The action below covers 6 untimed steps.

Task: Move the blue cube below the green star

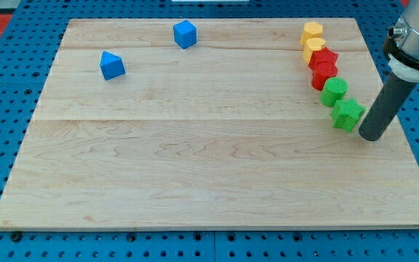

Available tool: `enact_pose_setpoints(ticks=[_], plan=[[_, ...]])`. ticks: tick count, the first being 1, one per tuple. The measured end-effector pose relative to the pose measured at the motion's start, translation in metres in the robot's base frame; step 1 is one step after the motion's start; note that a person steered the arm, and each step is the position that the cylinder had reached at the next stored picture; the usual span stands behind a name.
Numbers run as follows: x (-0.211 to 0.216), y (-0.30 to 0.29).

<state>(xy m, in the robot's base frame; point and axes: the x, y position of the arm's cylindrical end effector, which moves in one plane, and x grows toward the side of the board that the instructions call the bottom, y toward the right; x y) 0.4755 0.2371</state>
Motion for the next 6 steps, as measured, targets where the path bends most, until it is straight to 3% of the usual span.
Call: enact_pose_setpoints(ticks=[3,4,5,6], plan=[[-0.016,-0.003],[0.039,0.035],[0.082,-0.045],[0.065,-0.143]])
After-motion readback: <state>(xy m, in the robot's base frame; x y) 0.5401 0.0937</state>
